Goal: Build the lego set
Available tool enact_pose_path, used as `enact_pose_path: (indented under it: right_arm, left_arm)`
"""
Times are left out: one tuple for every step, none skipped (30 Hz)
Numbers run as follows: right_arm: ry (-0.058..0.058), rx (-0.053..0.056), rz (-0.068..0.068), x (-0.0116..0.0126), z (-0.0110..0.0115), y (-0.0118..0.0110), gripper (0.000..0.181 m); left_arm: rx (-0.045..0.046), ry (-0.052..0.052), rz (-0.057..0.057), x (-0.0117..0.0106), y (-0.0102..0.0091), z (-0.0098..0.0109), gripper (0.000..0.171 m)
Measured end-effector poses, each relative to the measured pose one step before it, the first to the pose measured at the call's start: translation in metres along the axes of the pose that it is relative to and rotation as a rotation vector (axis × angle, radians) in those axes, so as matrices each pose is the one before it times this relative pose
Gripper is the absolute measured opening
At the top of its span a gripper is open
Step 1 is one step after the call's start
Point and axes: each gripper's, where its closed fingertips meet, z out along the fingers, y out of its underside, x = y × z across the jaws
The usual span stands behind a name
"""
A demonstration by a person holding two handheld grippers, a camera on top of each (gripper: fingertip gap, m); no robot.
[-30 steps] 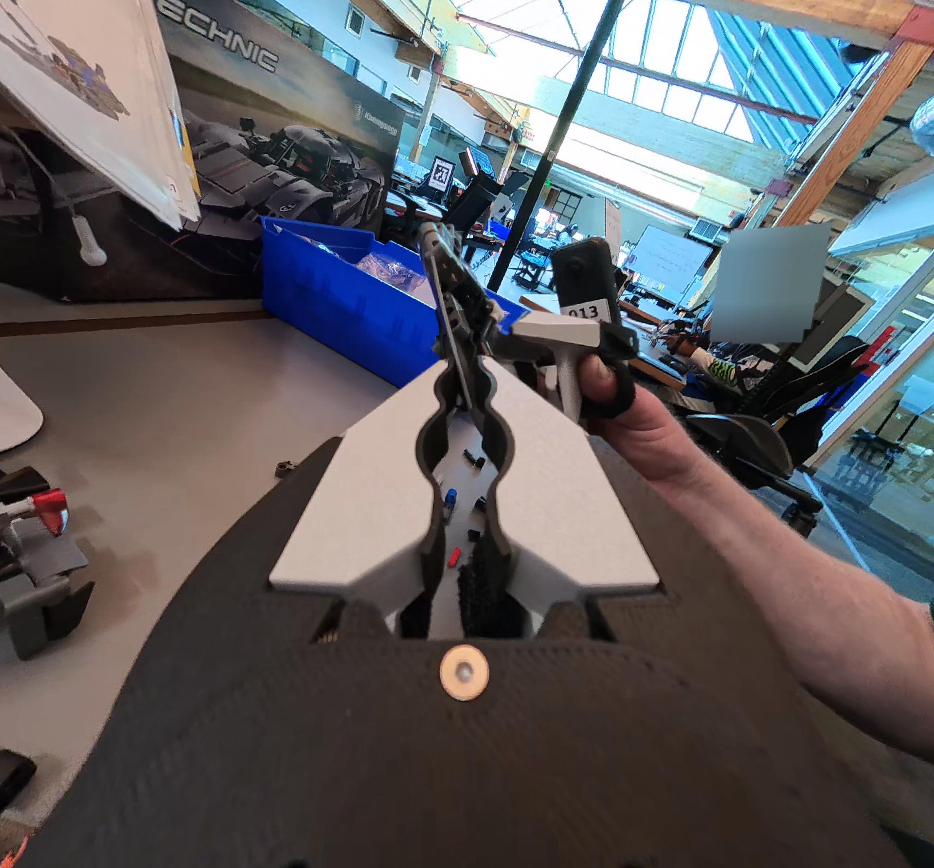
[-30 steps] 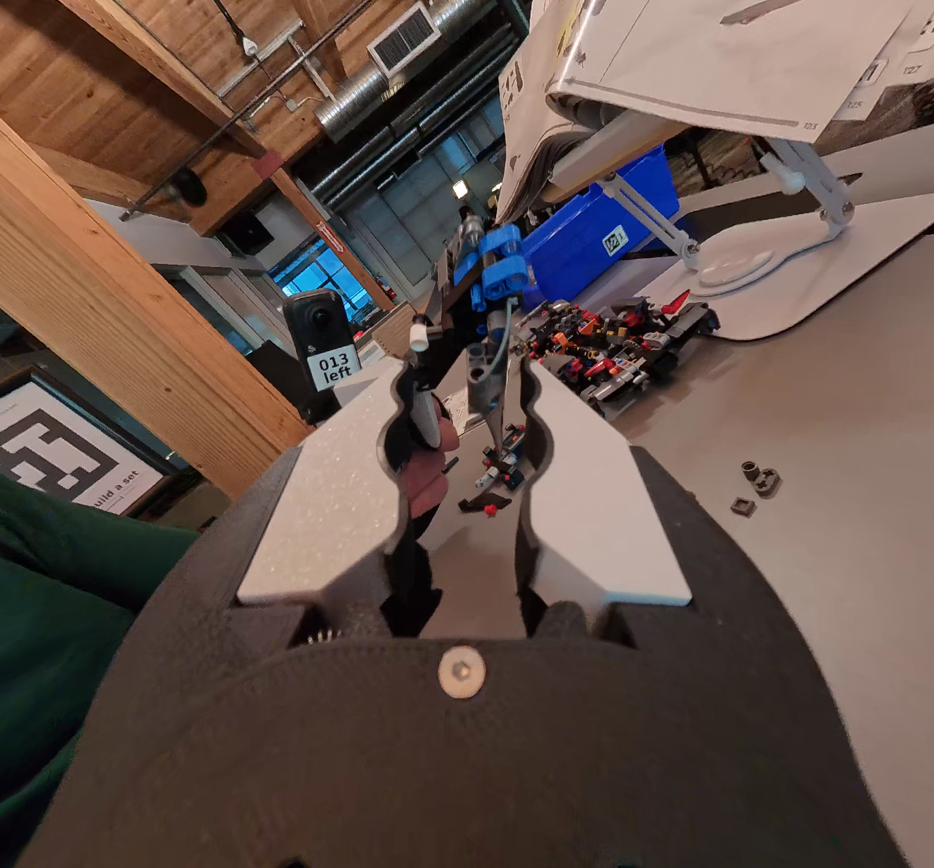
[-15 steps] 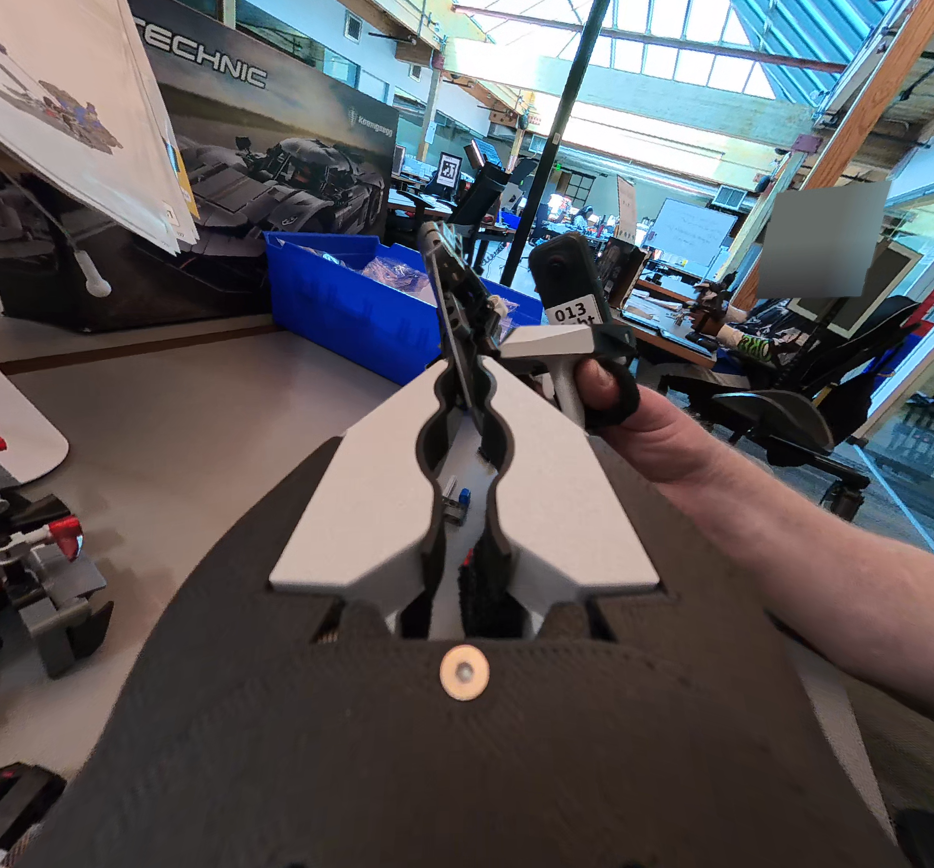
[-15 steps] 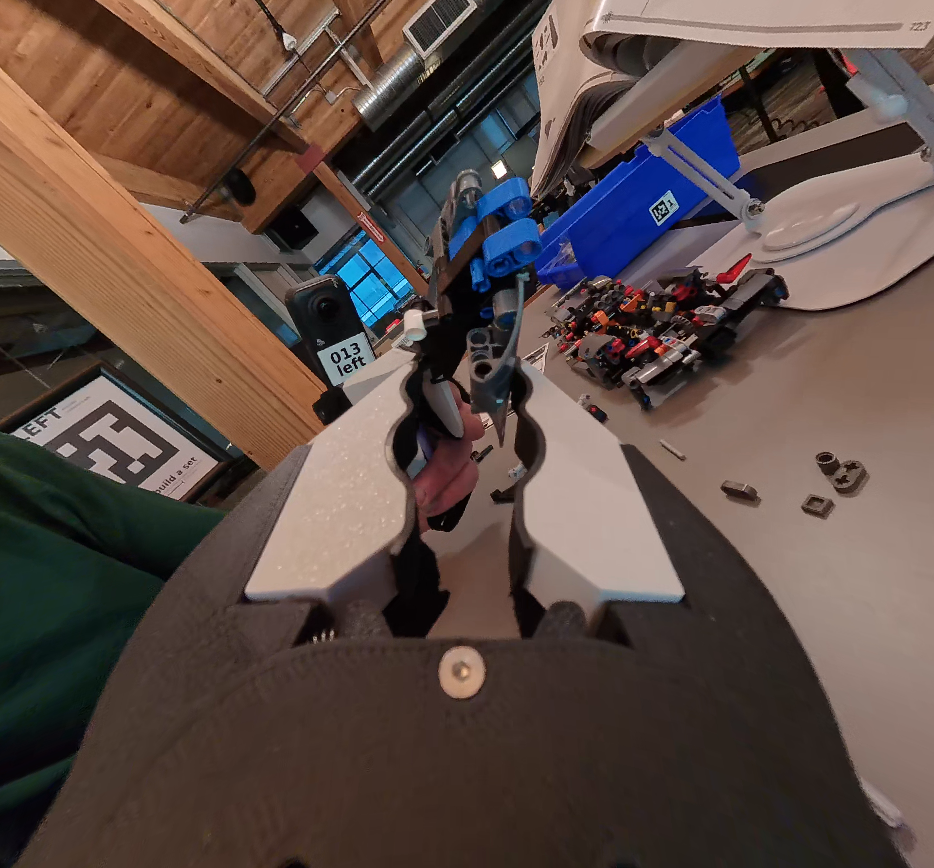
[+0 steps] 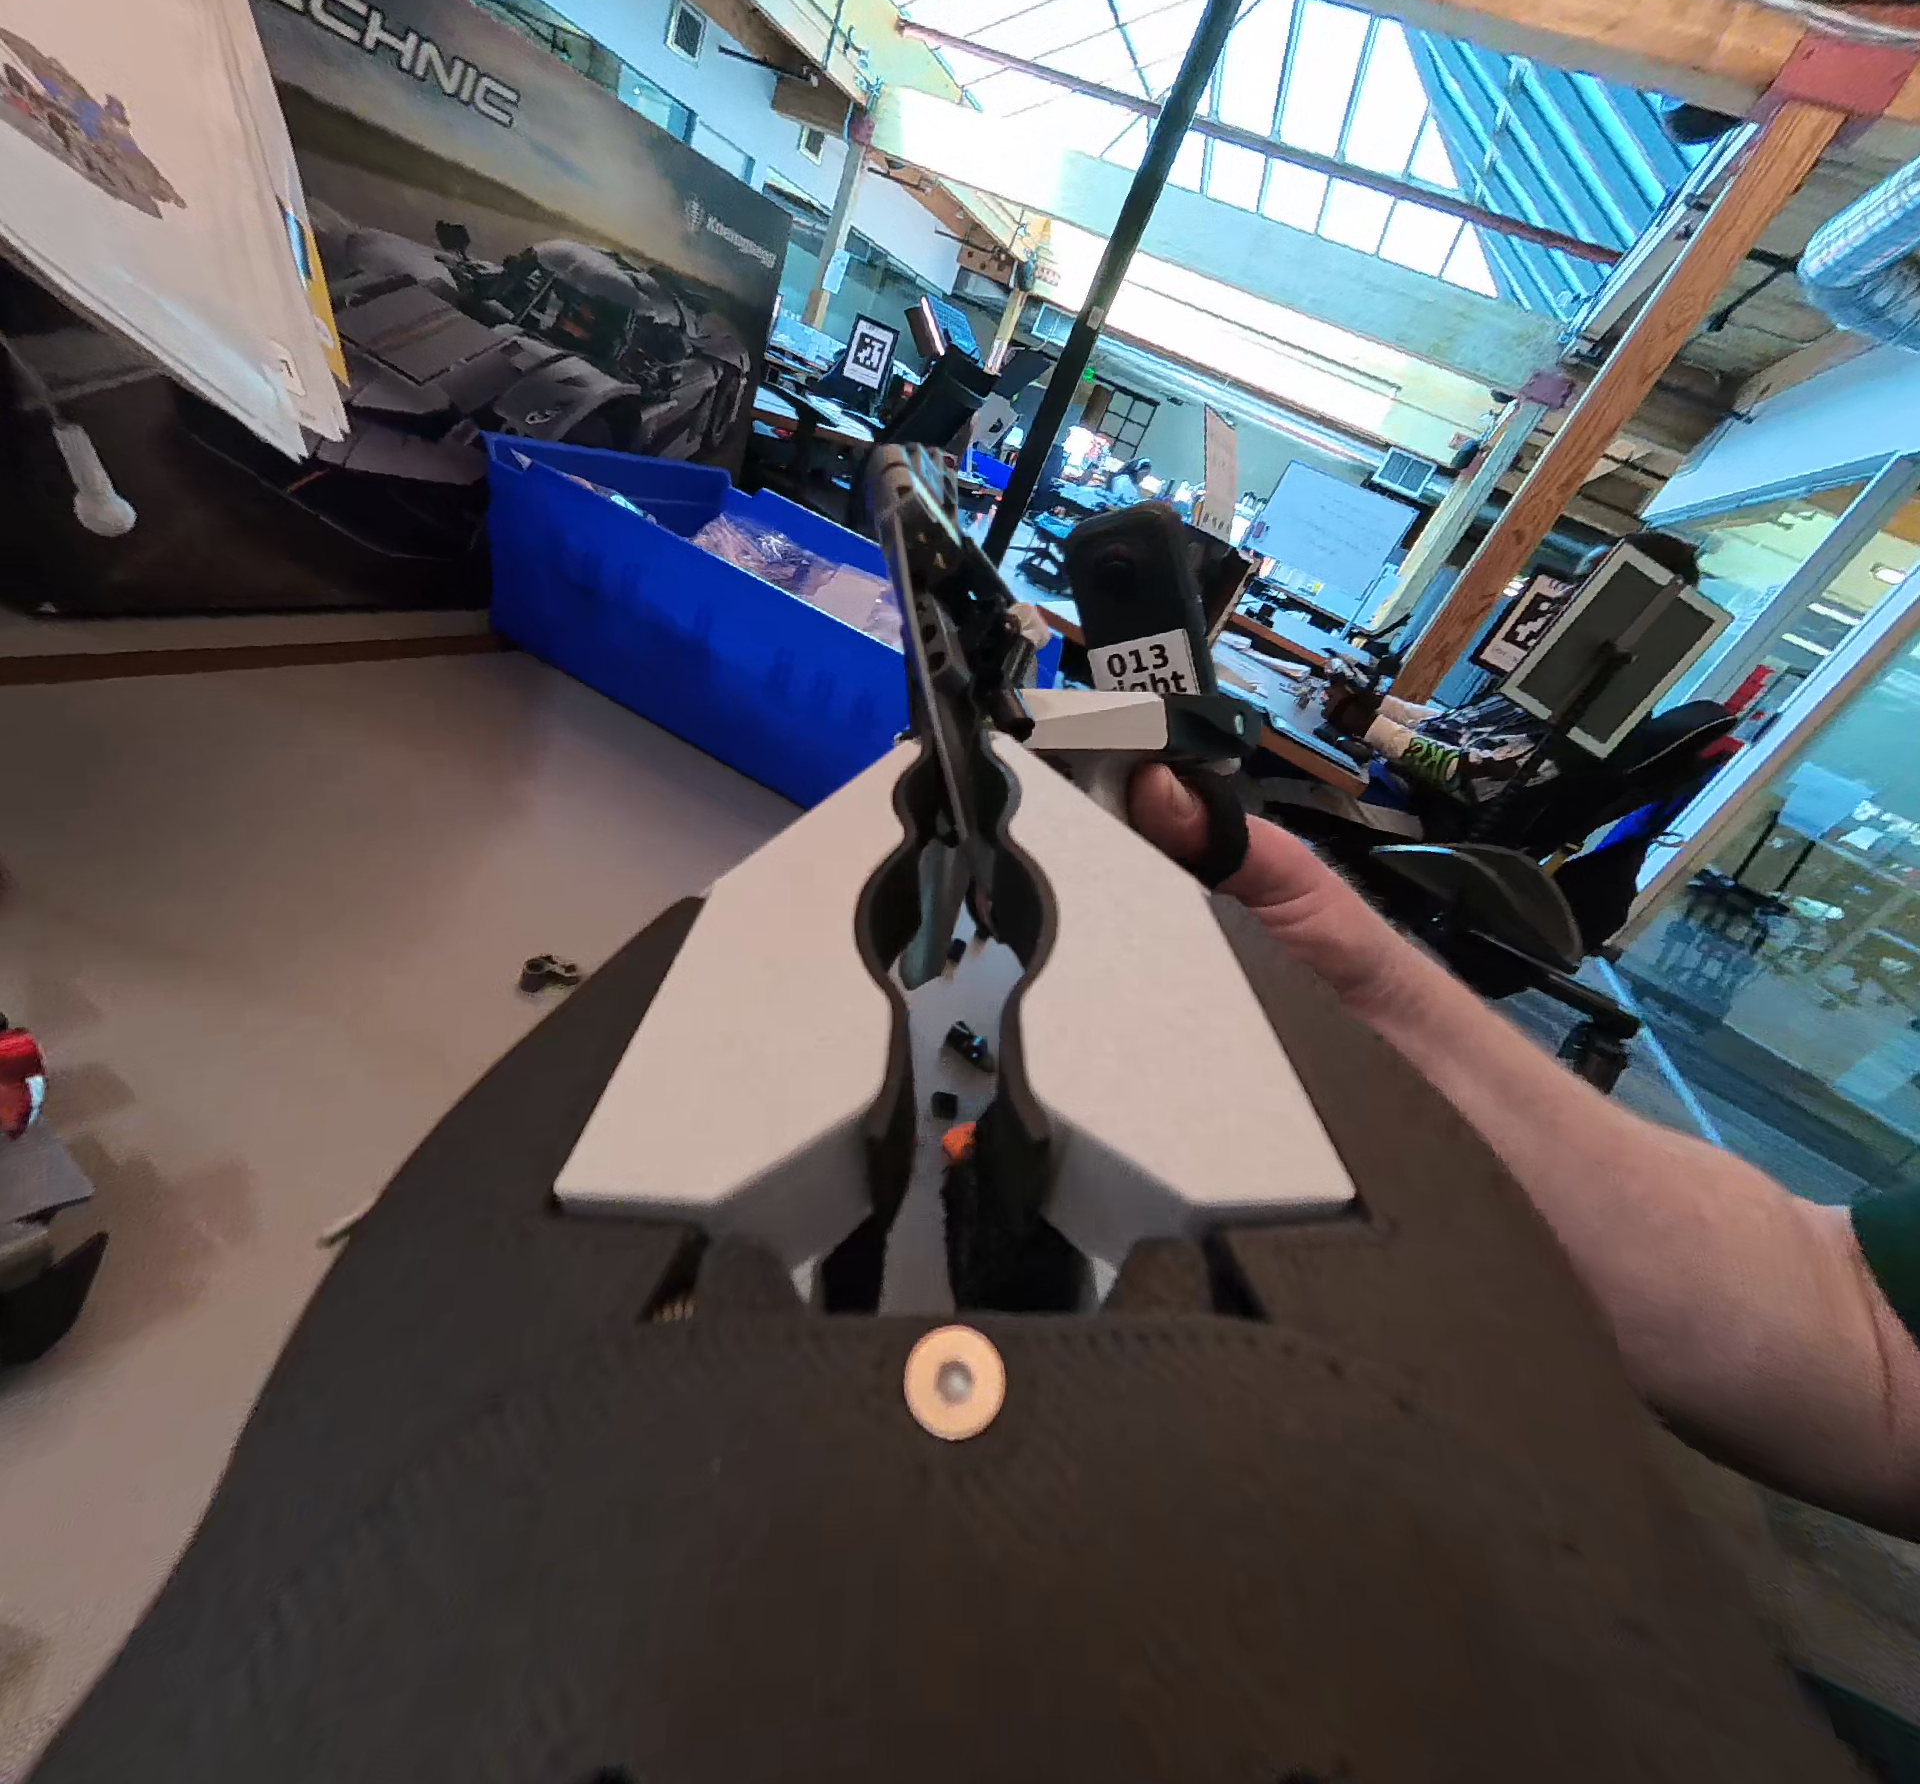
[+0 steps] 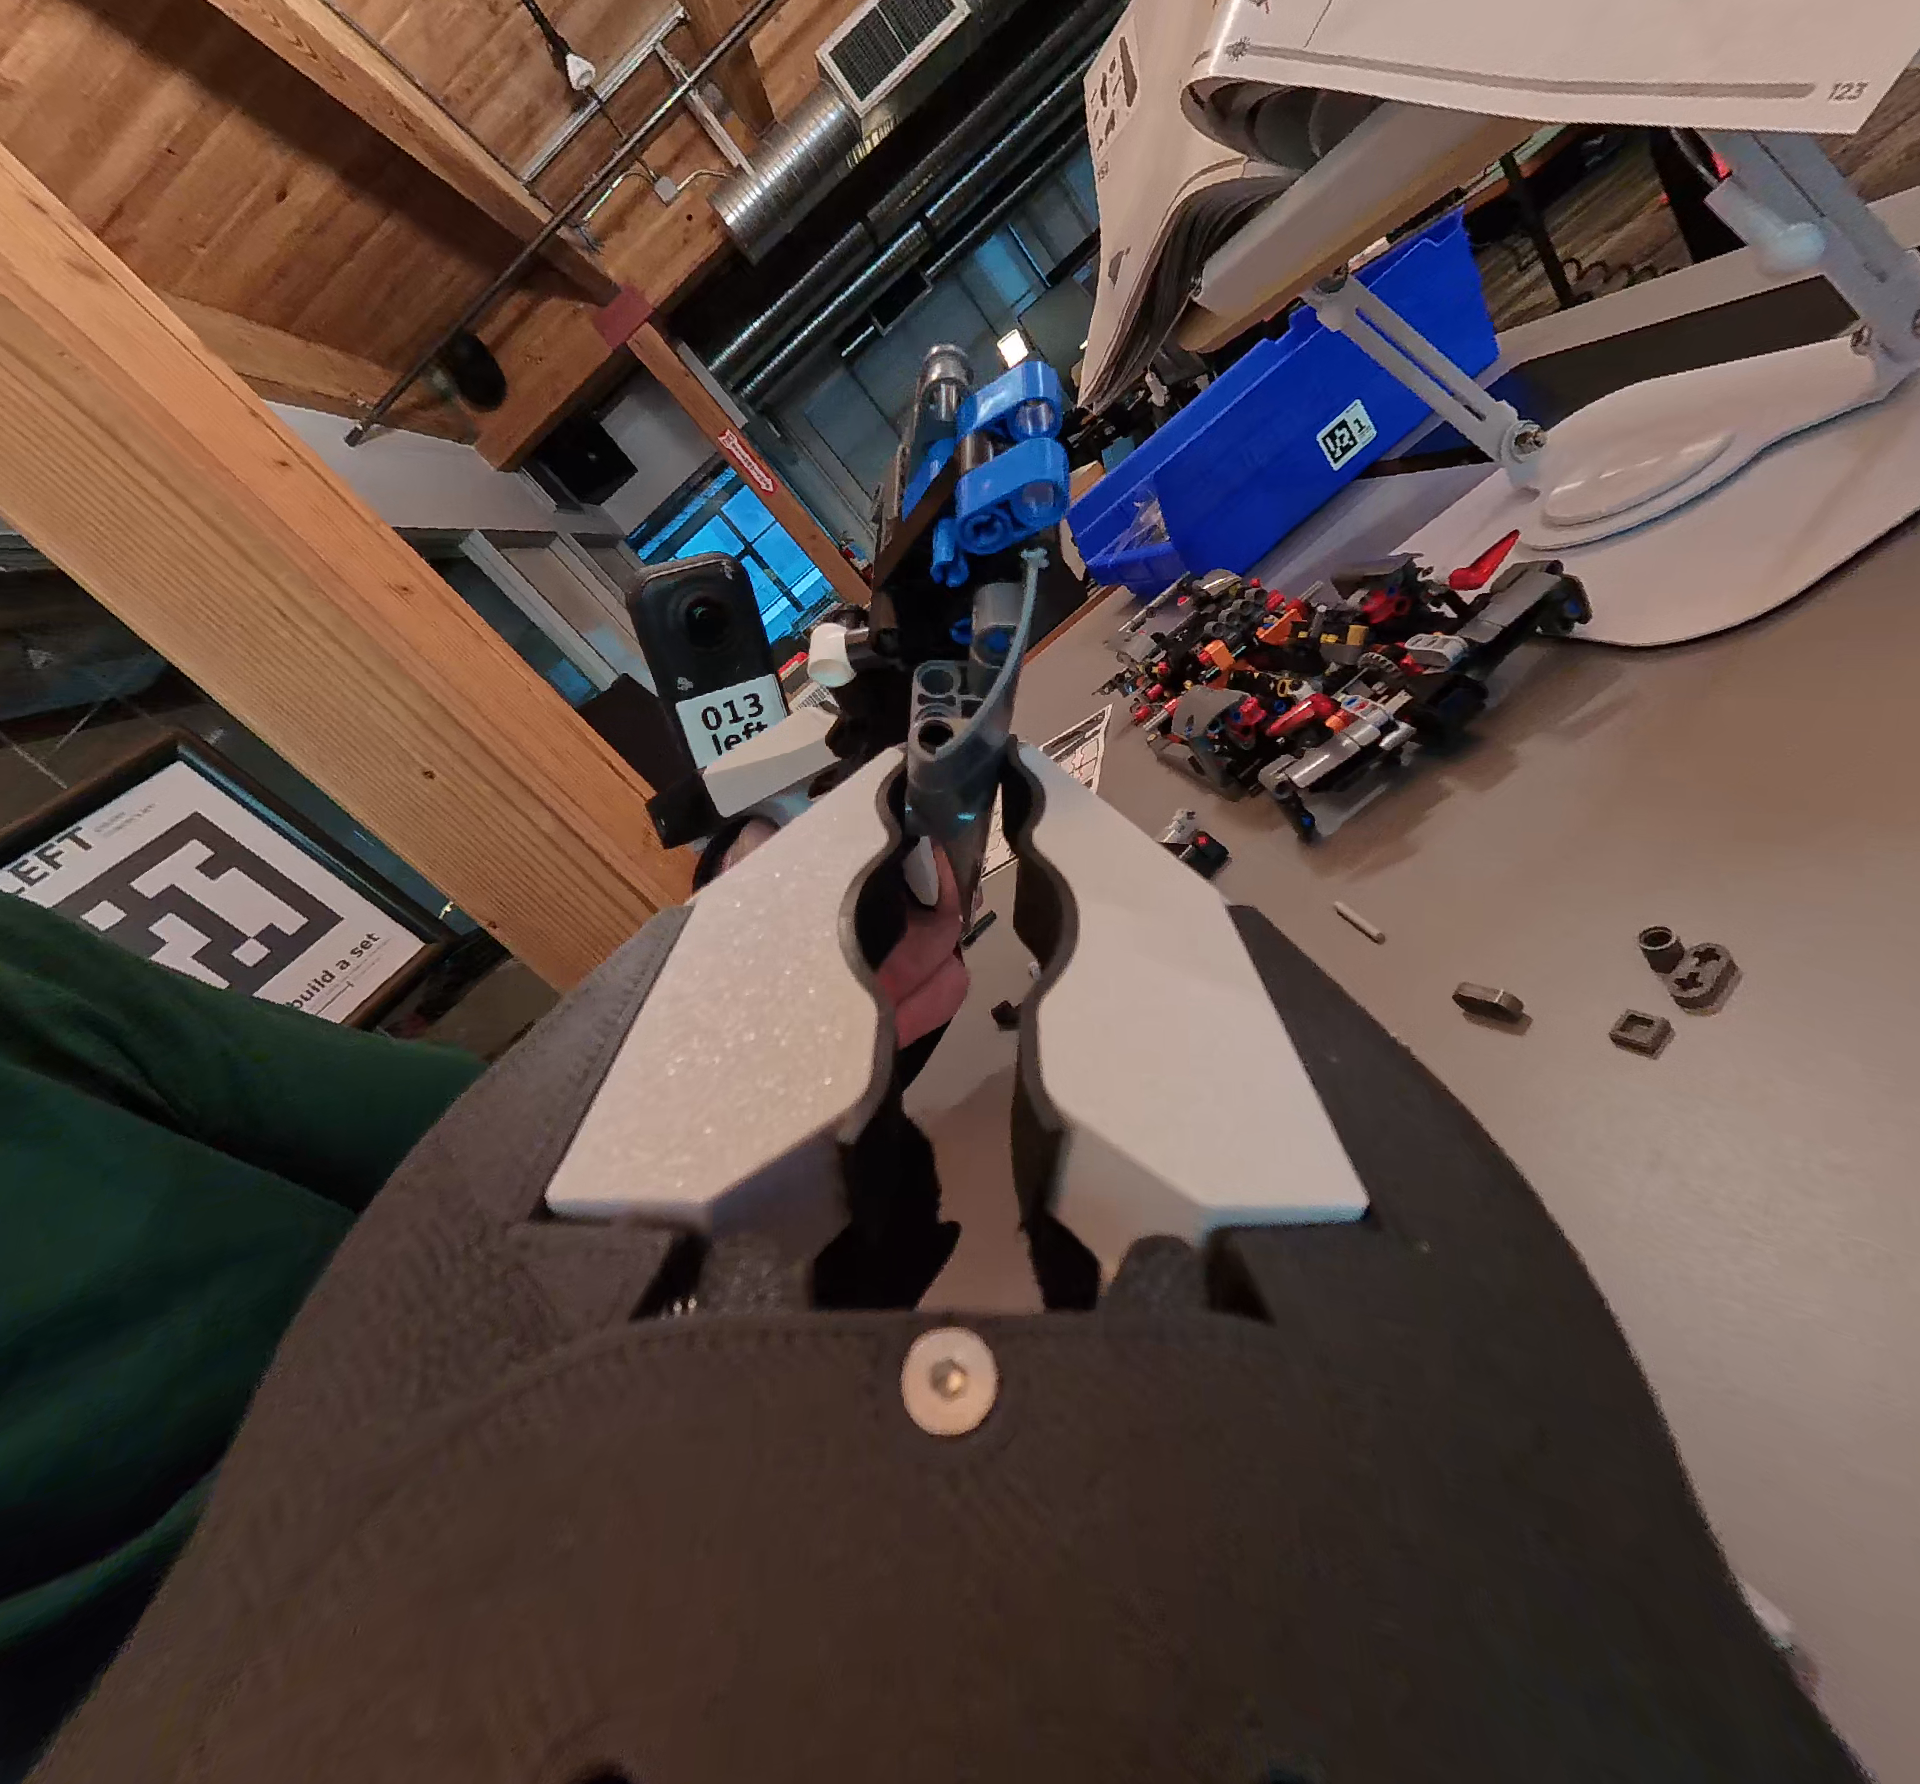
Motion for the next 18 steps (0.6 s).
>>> enact_pose_path:
  right_arm:
    - [-0.002, 0.0001, 0.0028, 0.00018, -0.00009, 0.00022, 0.012]
    - [0.002, 0.0024, -0.0027, 0.00038, -0.00023, -0.00022, 0.012]
    - [0.0048, -0.0009, -0.0075, 0.00049, 0.0002, 0.00036, 0.011]
    - [0.0015, -0.0066, -0.0027, 0.00041, 0.00048, 0.00124, 0.011]
    - [-0.0005, 0.0005, 0.0023, 0.00042, 0.00012, 0.00033, 0.011]
    - [-0.0016, 0.0082, 0.0011, 0.00025, -0.00037, -0.00075, 0.009]
    - [-0.0031, 0.0036, -0.0018, -0.0005, -0.00035, -0.00049, 0.008]
    - [0.0013, -0.0023, -0.0052, -0.00028, -0.00015, -0.00018, 0.008]
    - [0.0052, -0.0001, -0.0099, -0.00015, -0.0001, -0.00032, 0.008]
    - [0.0028, -0.0019, -0.0075, -0.00043, 0.00004, 0.00007, 0.008]
    - [0.0027, -0.0051, -0.004, -0.00002, 0.00014, 0.00057, 0.008]
    - [0.0037, -0.0054, -0.0029, 0.0002, 0.00026, 0.00064, 0.008]
    - [0.0031, -0.0034, -0.0037, 0.00024, 0.00029, 0.00054, 0.008]
    - [0.0023, -0.0048, 0.0009, 0.00038, 0.00022, 0.0008, 0.008]
    - [0.0021, 0.0008, -0.0004, 0.00044, 0.00003, 0.00005, 0.008]
    - [0.0009, 0.0008, 0.0007, 0.00028, -0.0002, -0.00018, 0.007]
    - [-0.0003, 0.0013, 0.0009, 0.00017, -0.00031, -0.00021, 0.007]
    - [-0.0028, 0.0025, 0.0021, -0.00019, -0.00043, -0.00046, 0.007]
  left_arm:
    - [-0.00013, 0.0098, -0.0187, 0.00047, 0.00005, 0.00005, 0.003]
    - [0.00005, 0.0105, -0.0184, 0.0005, -0.00015, 0.00003, 0.003]
    - [-0.00394, 0.0139, -0.0189, 0.00089, 0.00061, 0.00041, 0.003]
    - [-0.00296, 0.0147, -0.019, 0.00099, 0.00052, 0.00034, 0.004]
    - [0.00121, 0.0107, -0.019, 0.00034, 0.0001, -0.00015, 0.004]
    - [0.00423, 0.0133, -0.017, 0.00067, -0.00049, -0.00036, 0.004]
    - [0.00506, 0.0161, -0.0145, 0.00132, -0.00066, -0.0005, 0.006]
    - [-0.00148, 0.0113, -0.0114, 0.0009, 0.00013, -0.00038, 0.009]
    - [-0.00251, 0.0037, -0.0043, 0.00025, 0.00021, -0.00042, 0.008]
    - [-0.00846, -0.0001, 0.0014, -0.00007, 0.00091, -0.00028, 0.008]
    - [-0.00534, 0.0028, 0.0033, 0.00052, 0.00038, -0.00036, 0.007]
    - [-0.00357, 0.0025, 0.0007, 0.00036, 0.00015, -0.00047, 0.007]
    - [-0.00109, 0.0006, 0.0003, -0.00009, -0.00011, -0.00049, 0.008]
    - [0.00098, -0.0027, 0.0025, -0.00069, -0.00057, -0.00068, 0.008]
    - [-0.00099, -0.0044, 0.0051, -0.00096, -0.00019, -0.00074, 0.01]
    - [-0.00176, -0.0027, 0.0046, -0.00068, -0.00018, -0.00069, 0.011]
    - [-0.00266, -0.0012, 0.0028, -0.00051, -0.00002, -0.00071, 0.013]
    - [-0.00523, 0.0025, 0.0027, 0.00005, 0.00038, -0.00077, 0.013]
